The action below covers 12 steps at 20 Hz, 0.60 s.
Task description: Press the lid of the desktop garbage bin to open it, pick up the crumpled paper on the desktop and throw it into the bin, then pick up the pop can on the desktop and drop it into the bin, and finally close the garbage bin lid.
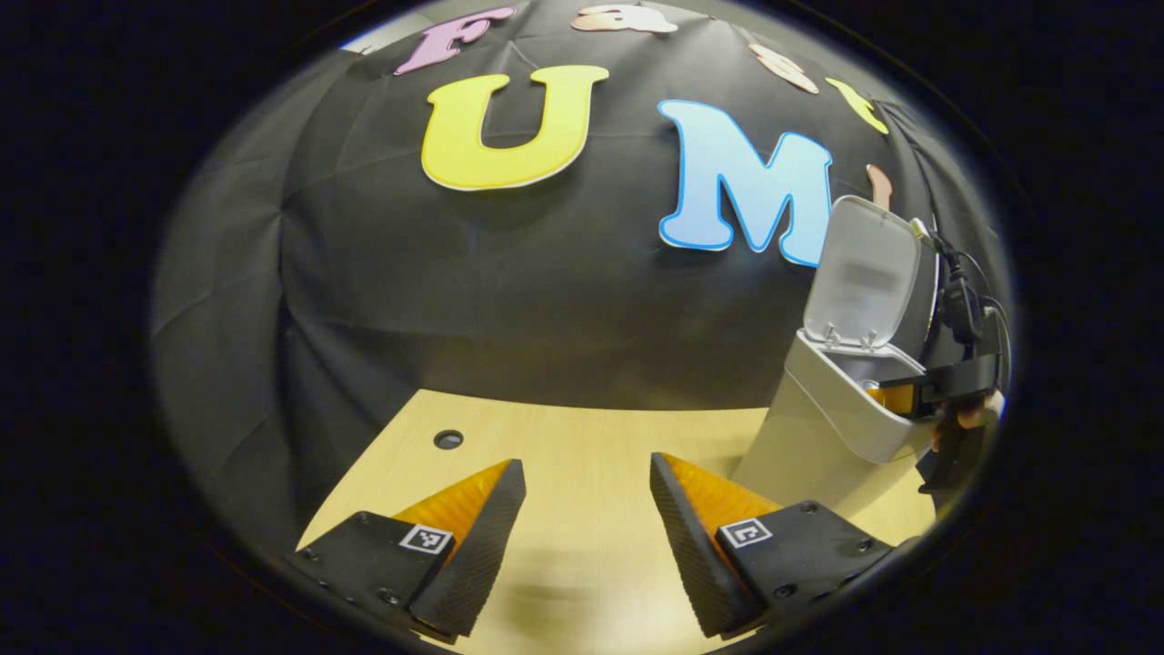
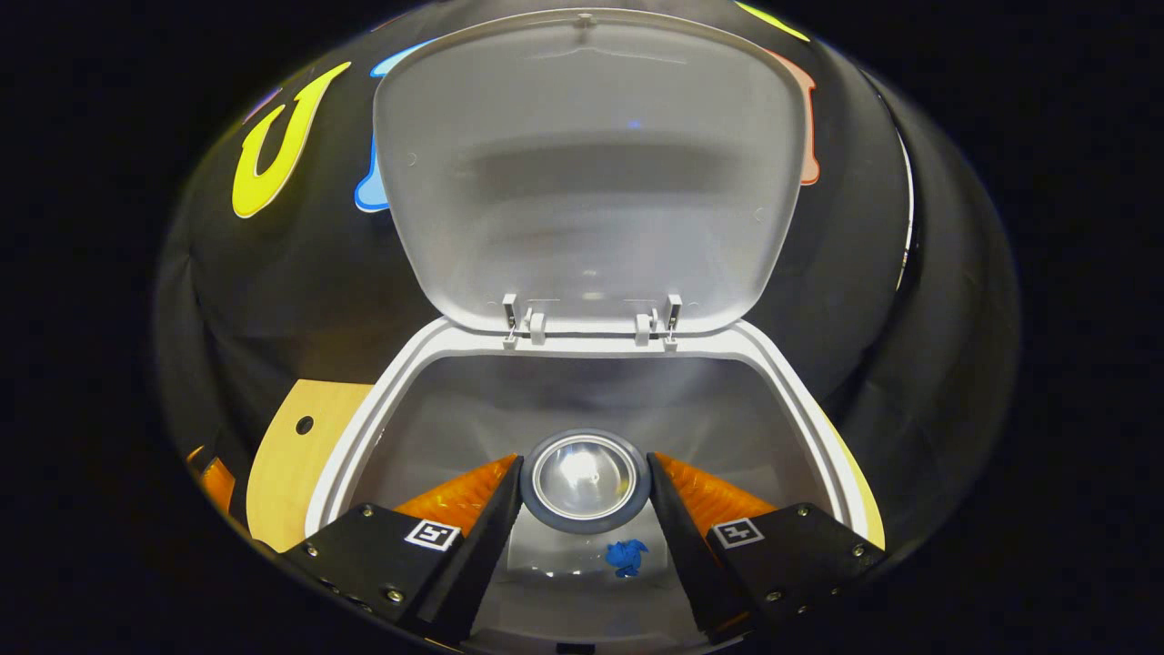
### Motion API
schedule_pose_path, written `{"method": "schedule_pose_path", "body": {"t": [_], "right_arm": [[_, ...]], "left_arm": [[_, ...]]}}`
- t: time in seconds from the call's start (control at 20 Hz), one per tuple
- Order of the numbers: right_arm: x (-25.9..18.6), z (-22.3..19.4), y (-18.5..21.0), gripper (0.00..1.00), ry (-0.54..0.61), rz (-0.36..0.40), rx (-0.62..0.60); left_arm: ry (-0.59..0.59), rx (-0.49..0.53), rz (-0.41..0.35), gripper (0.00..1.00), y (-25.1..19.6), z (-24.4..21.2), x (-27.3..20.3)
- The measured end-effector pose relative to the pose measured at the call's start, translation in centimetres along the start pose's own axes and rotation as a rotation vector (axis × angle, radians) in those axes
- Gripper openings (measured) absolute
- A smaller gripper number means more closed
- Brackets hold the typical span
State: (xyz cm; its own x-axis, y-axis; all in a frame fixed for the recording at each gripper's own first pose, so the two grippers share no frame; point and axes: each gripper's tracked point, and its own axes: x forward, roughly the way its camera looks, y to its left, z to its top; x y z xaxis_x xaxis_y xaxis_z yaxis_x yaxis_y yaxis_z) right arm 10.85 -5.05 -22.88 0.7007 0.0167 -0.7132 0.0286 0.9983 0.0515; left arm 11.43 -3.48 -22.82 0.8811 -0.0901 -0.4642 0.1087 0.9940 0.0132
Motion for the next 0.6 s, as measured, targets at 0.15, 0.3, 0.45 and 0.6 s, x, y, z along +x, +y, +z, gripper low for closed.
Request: {"method": "schedule_pose_path", "body": {"t": [0.15, 0.3, 0.45, 0.6], "right_arm": [[-0.05, 0.05, -0.05, 0.85, -0.002, -0.001, -0.001], [-0.08, 0.14, -0.05, 0.85, -0.003, 0.001, -0.001], [-0.08, 0.12, -0.03, 0.86, -0.003, 0.002, -0.001], [-0.11, 0.13, -0.04, 0.86, -0.003, 0.001, -0.002]], "left_arm": [[0.003, -0.004, 0.002, 0.92, 0.03, -0.16, 0.02], [0.002, -0.001, 0.005, 0.94, 0.03, -0.29, -0.03], [0.006, 0.027, 0.005, 0.94, -0.13, -0.72, -0.08], [0.004, 0.008, -0.002, 0.91, -0.38, -0.8, -0.32]]}}
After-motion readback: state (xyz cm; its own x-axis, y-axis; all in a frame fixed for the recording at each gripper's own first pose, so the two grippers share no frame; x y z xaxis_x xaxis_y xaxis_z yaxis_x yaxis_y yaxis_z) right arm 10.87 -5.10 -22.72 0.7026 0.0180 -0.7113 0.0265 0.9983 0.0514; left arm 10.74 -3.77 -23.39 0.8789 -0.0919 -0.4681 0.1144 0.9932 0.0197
